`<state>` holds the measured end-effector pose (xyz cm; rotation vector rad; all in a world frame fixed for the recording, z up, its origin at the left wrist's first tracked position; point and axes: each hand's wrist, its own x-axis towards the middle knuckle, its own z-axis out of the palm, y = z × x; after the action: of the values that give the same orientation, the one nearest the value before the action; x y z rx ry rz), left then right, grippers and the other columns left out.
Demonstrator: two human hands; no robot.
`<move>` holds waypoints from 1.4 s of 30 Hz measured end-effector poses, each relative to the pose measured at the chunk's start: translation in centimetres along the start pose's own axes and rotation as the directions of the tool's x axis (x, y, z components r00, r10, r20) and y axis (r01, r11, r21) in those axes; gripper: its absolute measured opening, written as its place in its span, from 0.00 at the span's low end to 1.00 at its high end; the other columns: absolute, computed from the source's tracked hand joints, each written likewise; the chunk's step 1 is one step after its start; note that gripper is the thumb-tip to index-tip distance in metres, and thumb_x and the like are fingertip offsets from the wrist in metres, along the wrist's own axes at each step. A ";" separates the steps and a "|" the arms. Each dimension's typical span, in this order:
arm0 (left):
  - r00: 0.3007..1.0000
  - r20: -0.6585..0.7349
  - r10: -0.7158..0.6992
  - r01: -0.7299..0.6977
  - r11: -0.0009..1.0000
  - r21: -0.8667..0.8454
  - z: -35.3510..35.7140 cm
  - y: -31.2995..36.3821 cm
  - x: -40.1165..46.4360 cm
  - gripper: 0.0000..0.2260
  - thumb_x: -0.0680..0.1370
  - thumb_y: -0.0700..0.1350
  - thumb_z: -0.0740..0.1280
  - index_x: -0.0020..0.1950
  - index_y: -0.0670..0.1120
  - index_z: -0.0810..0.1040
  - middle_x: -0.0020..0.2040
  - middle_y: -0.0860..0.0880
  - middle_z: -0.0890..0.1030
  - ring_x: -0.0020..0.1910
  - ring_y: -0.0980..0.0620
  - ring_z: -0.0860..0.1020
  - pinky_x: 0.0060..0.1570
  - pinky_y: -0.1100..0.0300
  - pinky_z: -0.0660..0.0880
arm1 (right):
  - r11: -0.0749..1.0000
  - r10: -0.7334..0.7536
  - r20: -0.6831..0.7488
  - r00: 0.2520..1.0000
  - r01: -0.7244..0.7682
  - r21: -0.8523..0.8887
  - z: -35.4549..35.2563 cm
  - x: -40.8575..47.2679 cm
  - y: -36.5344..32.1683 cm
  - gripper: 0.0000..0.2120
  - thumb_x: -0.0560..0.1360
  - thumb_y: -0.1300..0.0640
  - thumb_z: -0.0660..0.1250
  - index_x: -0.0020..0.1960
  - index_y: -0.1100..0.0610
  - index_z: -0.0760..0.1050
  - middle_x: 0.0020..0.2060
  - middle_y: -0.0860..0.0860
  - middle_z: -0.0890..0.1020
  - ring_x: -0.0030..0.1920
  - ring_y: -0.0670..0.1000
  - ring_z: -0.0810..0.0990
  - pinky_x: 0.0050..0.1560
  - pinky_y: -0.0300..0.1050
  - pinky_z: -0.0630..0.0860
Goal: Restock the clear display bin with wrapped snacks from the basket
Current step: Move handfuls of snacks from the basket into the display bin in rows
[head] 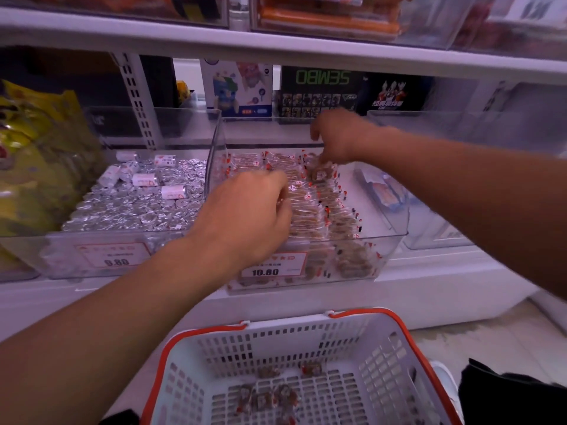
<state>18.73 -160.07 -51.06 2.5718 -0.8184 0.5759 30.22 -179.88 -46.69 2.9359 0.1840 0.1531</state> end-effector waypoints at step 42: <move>0.527 0.732 -0.432 0.364 0.893 0.266 34.8 -3.6 -29.1 0.28 0.70 0.29 0.69 0.68 0.40 0.66 0.65 0.39 0.73 0.65 0.39 0.68 0.57 0.47 0.73 | 0.428 0.090 0.493 0.865 -0.481 0.765 43.4 -29.0 -15.4 0.20 0.69 0.58 0.77 0.56 0.51 0.72 0.38 0.50 0.82 0.36 0.49 0.80 0.37 0.47 0.78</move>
<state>8.38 -160.33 -95.37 2.9240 -0.3619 -0.7483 4.84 -176.90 -94.69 3.9068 -0.5008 -0.7209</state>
